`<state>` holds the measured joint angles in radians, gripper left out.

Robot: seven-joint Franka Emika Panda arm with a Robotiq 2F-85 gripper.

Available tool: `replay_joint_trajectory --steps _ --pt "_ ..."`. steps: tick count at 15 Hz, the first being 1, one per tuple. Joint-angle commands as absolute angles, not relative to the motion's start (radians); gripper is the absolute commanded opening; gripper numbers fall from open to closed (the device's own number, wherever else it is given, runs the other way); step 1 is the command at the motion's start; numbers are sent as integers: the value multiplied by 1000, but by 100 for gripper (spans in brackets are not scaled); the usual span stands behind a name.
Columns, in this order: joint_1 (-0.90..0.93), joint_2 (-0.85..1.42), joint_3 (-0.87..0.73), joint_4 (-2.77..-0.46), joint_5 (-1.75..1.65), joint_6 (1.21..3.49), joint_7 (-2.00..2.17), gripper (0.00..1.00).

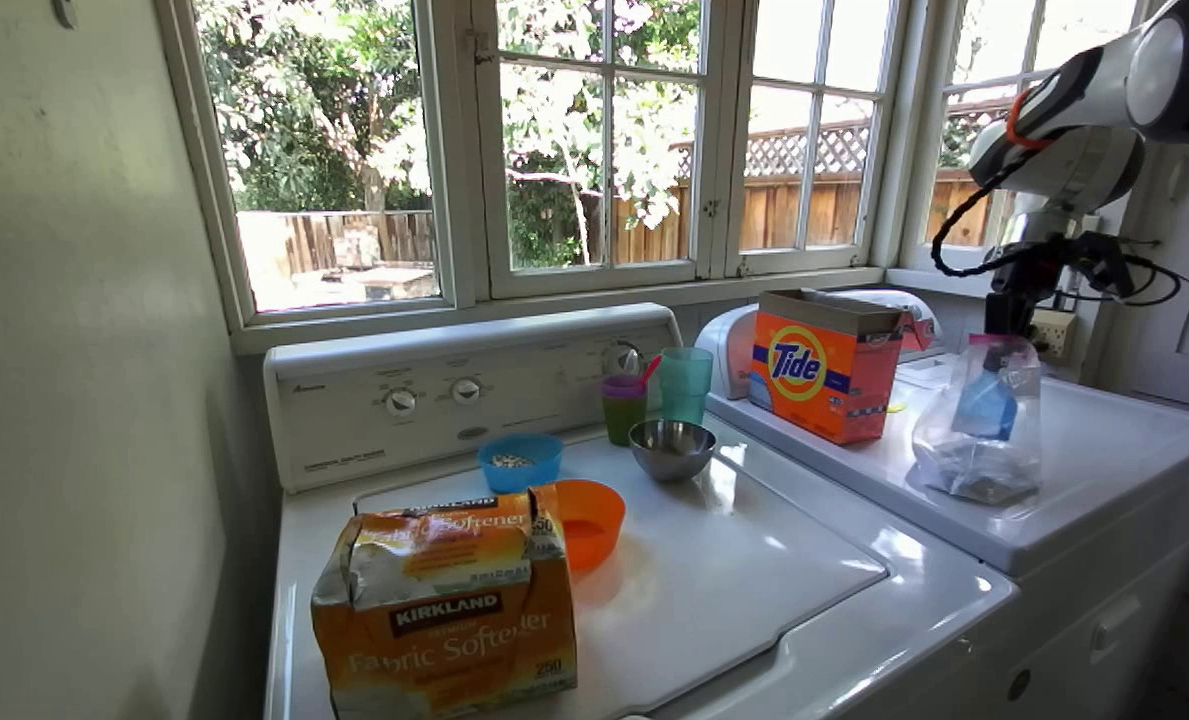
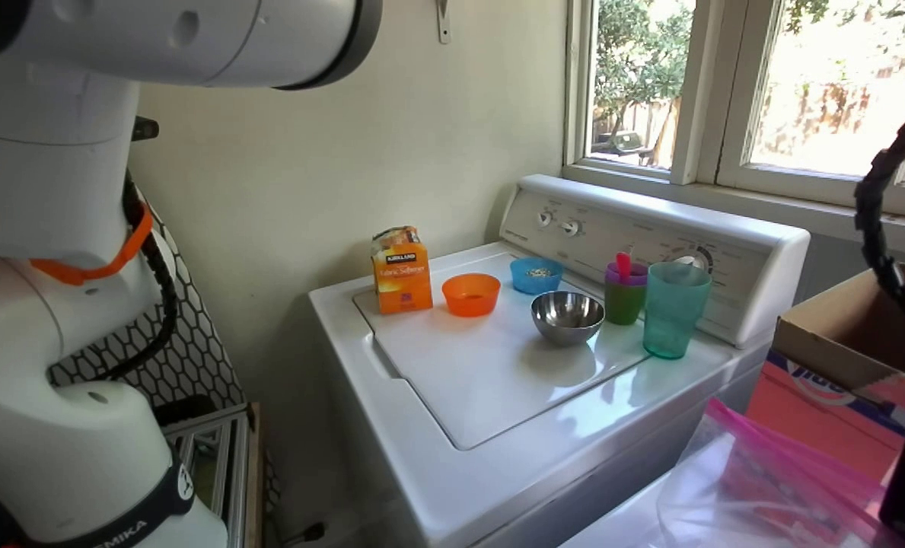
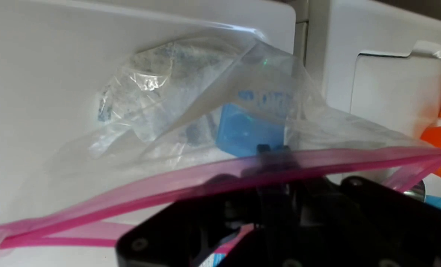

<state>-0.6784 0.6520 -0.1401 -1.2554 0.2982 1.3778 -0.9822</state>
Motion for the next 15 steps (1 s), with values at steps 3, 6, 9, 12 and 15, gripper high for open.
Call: replay_joint_trajectory --steps 3,6,9,12,15 --pt "-740 686 -116 -1181 381 1354 -971 2" --pt "-753 694 -104 -1174 423 1354 -959 2" --pt "-764 711 -98 -1151 446 1330 -936 2" --pt "-781 721 -93 -1137 467 1326 -911 2" --pt "-803 726 -81 -1124 491 1317 -915 2"
